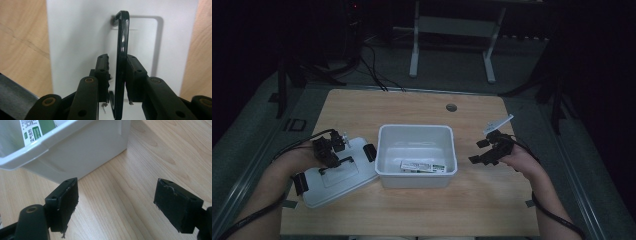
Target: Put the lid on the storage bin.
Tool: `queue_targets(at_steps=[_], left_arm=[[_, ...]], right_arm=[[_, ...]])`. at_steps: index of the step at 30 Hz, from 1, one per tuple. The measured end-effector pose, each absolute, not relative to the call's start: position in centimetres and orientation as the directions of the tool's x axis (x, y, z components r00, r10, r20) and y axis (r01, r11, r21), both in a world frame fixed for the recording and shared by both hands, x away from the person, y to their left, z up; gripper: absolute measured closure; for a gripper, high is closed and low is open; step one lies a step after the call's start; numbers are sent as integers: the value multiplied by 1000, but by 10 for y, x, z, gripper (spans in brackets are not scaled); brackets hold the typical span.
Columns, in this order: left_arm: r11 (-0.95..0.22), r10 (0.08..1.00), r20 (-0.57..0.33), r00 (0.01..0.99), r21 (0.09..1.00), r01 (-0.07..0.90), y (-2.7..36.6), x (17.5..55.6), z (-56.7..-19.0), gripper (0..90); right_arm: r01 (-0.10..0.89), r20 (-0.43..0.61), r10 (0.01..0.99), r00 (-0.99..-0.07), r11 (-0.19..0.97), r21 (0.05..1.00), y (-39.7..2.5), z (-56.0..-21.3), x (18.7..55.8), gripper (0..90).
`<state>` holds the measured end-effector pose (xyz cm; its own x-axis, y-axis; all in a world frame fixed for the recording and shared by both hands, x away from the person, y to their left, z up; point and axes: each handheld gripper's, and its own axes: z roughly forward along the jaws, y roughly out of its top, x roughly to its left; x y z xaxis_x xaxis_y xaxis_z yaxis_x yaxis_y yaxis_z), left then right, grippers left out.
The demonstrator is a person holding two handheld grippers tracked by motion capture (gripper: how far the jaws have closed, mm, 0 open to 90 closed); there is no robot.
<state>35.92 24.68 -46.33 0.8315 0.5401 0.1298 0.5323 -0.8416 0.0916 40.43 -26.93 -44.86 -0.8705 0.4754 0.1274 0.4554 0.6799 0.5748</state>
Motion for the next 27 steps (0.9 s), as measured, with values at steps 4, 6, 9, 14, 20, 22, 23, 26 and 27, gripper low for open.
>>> queue_targets(at_steps=[4, 6, 9, 14, 20, 22, 23, 26, 27], left_arm=[[-842, 539, 123, 833, 83, 533, 248, 364, -465, 735], [-846, 533, 123, 837, 67, 529, 248, 366, -467, 735], [-846, 533, 109, 839, 61, 529, 249, 368, -468, 735], [-840, 543, 83, 836, 68, 539, 251, 372, -468, 738], [-843, 536, 41, 843, 77, 533, 251, 373, -467, 835], [-845, 533, 36, 845, 76, 529, 252, 373, -467, 838], [-847, 529, 38, 848, 76, 525, 252, 373, -467, 840], [-854, 518, 35, 855, 75, 514, 253, 372, -465, 842], [-857, 514, 40, 857, 73, 511, 253, 371, -465, 842]], right_arm=[[456, 130, 474, -871, 681, 573, -271, -452, 404, 185], [457, 132, 474, -870, 680, 574, -272, -454, 404, 179], [459, 132, 475, -870, 682, 570, -274, -457, 404, 179], [462, 132, 478, -869, 684, 565, -277, -460, 403, 179], [465, 133, 481, -867, 683, 562, -279, -463, 403, 179], [466, 135, 480, -867, 682, 563, -279, -464, 404, 179], [466, 135, 480, -867, 682, 563, -279, -464, 404, 179], [465, 136, 479, -867, 682, 565, -278, -463, 404, 179], [463, 136, 477, -868, 682, 566, -277, -464, 404, 179]])
